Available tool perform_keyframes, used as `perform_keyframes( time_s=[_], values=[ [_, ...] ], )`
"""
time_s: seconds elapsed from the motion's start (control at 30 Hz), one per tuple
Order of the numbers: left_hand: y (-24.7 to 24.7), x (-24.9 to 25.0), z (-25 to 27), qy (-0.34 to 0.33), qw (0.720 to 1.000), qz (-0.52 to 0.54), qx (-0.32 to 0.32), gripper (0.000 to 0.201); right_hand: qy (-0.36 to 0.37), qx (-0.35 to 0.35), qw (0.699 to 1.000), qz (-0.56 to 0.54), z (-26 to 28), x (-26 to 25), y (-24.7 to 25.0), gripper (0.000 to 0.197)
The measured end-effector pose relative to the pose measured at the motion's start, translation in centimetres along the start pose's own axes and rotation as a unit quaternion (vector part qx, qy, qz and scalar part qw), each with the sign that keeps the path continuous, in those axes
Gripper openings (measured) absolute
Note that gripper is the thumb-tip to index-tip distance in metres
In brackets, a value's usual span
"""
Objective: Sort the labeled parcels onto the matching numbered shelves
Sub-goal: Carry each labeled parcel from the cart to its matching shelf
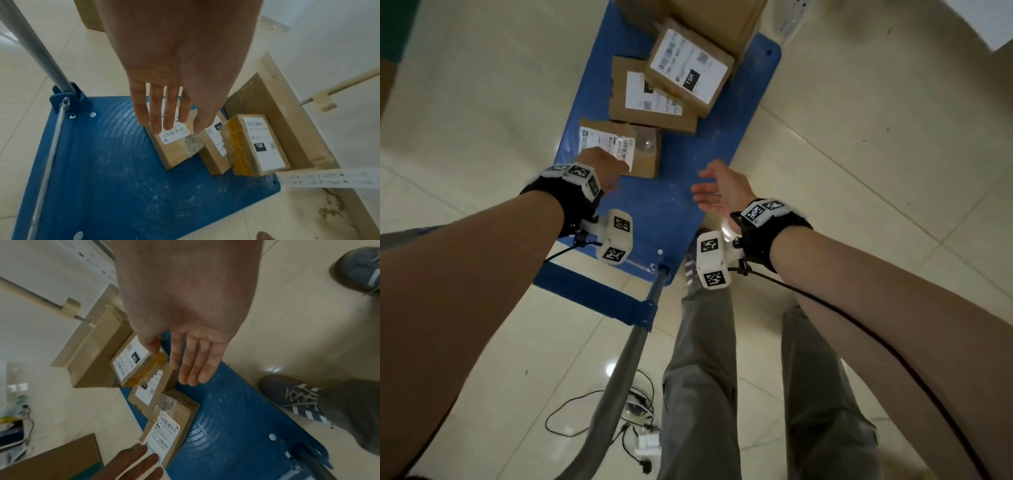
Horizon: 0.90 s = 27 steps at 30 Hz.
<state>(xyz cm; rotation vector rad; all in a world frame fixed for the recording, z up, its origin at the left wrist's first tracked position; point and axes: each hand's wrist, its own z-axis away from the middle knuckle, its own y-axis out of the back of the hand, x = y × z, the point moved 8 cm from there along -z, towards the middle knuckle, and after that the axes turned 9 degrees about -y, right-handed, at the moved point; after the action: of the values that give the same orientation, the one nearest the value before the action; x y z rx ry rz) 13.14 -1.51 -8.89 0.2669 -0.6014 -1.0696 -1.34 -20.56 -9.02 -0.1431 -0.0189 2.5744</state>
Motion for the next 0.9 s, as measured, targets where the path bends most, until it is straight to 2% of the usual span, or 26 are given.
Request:
perform_keyframes(
  time_s=[0.1, 0.17, 0.2, 0.33, 0.43, 0.5, 0.53, 0.63, 0.77, 0.83, 0.9],
  values=[
    [0.5, -2.0, -2.4, 0.025, 1.000, 0.013, 0.005, 0.023, -0.007, -0.019, 0.999, 0.029, -2.6, -0.2, -2.5, 0.037],
    [0.6, -3.2, -4.0, 0.038, 0.999, 0.011, 0.000, 0.052, -0.009, -0.020, 0.999, 0.049, -4.5, -0.3, -4.0, 0.035],
    [0.6, -3.4, -4.6, 0.031, 1.000, 0.003, 0.001, 0.059, -0.011, -0.020, 0.998, 0.060, -5.2, -0.3, -4.5, 0.036],
    [0.9, -5.1, -6.9, 0.020, 1.000, -0.014, -0.005, 0.066, -0.025, -0.029, 0.992, 0.124, -7.8, -0.2, -7.0, 0.051],
    [0.8, -9.4, -11.7, 0.042, 0.999, -0.004, -0.001, 0.099, -0.014, -0.048, 0.982, 0.181, -8.8, -0.8, -8.4, 0.052],
    [0.8, -10.3, -13.2, 0.045, 0.999, 0.022, 0.010, 0.118, -0.015, -0.057, 0.979, 0.195, -9.4, -1.1, -8.9, 0.050],
    [1.0, -9.7, -12.8, 0.053, 0.998, 0.037, 0.015, 0.116, -0.016, -0.056, 0.979, 0.194, -9.8, -1.2, -9.1, 0.051],
    [1.0, -8.3, -11.8, 0.069, 0.995, 0.067, 0.021, 0.084, -0.022, -0.065, 0.981, 0.180, -11.4, -1.5, -9.6, 0.060],
    [1.0, -8.8, -11.0, 0.085, 0.986, 0.127, 0.068, 0.078, -0.031, -0.093, 0.981, 0.168, -11.9, -0.9, -10.3, 0.067],
    [1.0, -9.1, -10.4, 0.099, 0.984, 0.134, 0.068, 0.066, -0.037, -0.086, 0.981, 0.169, -11.9, -0.5, -10.1, 0.075],
    [1.2, -8.7, -9.6, 0.105, 0.984, 0.124, 0.070, 0.062, -0.043, -0.078, 0.979, 0.183, -11.5, -0.1, -9.4, 0.064]
  ],
)
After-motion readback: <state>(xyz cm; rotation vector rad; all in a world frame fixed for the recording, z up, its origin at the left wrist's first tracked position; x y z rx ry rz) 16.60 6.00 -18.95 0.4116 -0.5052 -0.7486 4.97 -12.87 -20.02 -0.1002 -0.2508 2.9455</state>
